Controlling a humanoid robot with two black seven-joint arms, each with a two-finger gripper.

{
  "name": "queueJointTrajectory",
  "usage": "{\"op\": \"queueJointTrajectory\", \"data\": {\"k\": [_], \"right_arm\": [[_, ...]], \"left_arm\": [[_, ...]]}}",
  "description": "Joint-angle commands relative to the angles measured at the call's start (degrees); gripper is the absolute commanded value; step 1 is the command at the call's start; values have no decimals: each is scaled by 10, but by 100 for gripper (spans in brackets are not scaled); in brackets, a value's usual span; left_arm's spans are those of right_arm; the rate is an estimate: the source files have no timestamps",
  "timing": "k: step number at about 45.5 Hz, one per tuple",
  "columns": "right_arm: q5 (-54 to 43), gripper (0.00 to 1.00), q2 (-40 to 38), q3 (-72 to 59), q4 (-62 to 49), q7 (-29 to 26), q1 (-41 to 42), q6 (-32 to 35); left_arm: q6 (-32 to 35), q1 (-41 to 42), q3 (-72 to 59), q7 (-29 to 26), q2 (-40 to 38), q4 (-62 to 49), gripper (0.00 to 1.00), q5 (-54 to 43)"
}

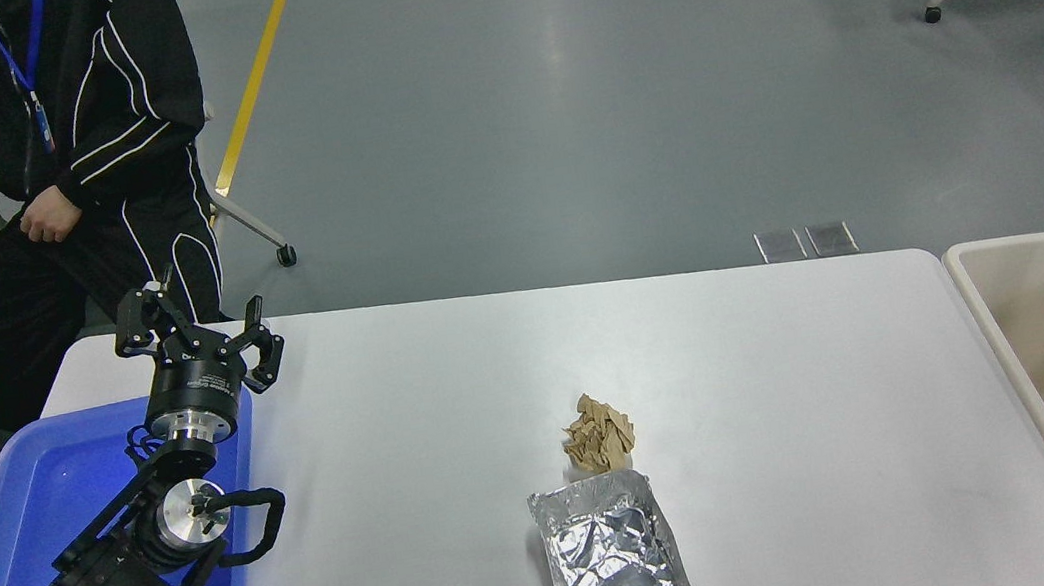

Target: Dispose of the paper cup in the dustbin

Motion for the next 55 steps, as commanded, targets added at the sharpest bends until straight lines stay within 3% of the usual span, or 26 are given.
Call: {"op": "queueJointTrajectory", "data": {"k": [1,10,20,25,37,55], "right_arm": [[1,100,-24,80,117,1,104,1],[-6,100,-19,246,225,1,160,-8],[-8,100,21,294,245,8,182,-8],[-10,100,55,297,245,41,145,-8],[-24,100,158,298,244,183,39,-8],[-36,100,254,299,242,191,-75,-22]], "left_arm": [[0,0,0,0,0,0,100,0],[0,0,0,0,0,0,100,0],[0,0,0,0,0,0,100,0],[0,0,0,0,0,0,100,0],[0,0,0,0,0,0,100,0],[0,0,0,0,0,0,100,0]]}}
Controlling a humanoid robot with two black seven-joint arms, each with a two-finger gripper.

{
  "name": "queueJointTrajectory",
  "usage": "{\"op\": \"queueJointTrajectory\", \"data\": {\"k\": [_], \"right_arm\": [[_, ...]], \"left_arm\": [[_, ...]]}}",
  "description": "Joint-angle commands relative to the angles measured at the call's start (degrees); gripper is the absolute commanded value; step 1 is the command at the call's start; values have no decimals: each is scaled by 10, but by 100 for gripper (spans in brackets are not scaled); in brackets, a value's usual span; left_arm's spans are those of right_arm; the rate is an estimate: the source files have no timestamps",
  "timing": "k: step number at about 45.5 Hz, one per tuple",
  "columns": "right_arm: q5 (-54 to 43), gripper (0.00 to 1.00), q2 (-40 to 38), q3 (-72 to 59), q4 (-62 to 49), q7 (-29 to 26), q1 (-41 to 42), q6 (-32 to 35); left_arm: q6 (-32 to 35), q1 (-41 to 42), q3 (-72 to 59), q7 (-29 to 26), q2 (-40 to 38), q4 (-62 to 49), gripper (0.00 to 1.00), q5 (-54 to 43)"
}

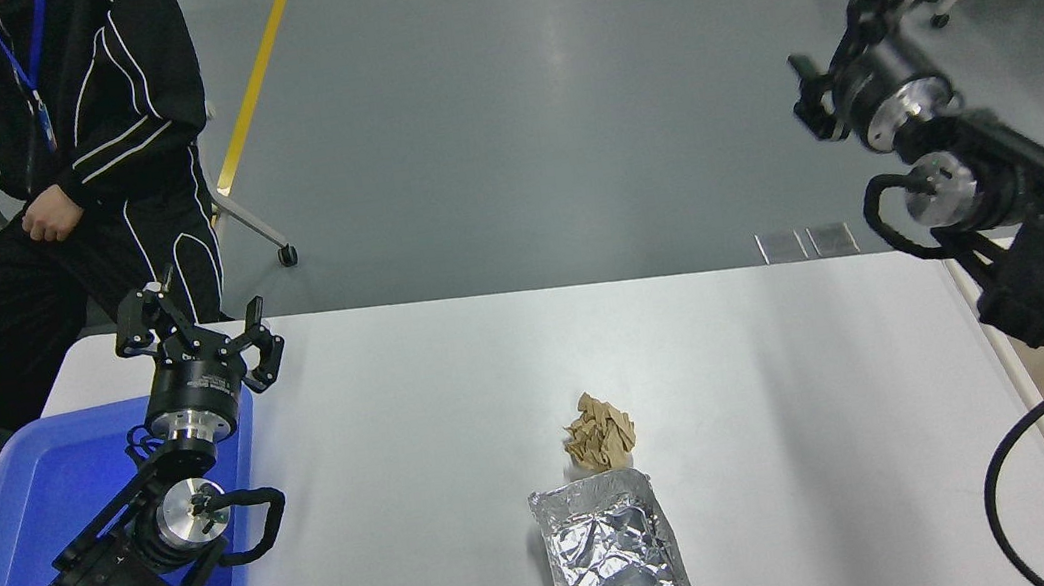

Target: Dispose of the paper cup in the dustbin

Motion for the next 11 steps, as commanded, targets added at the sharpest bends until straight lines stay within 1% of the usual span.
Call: {"op": "queueJointTrajectory", "data": {"k": [1,7,11], "right_arm": [[-4,100,53,3,1,21,-65,-5],[-5,100,58,2,2,40,-79,-5],[-4,100,58,2,2,41,-79,-6]], "left_arm": [[0,0,0,0,0,0,100,0],[0,0,0,0,0,0,100,0],[0,0,0,0,0,0,100,0]]}}
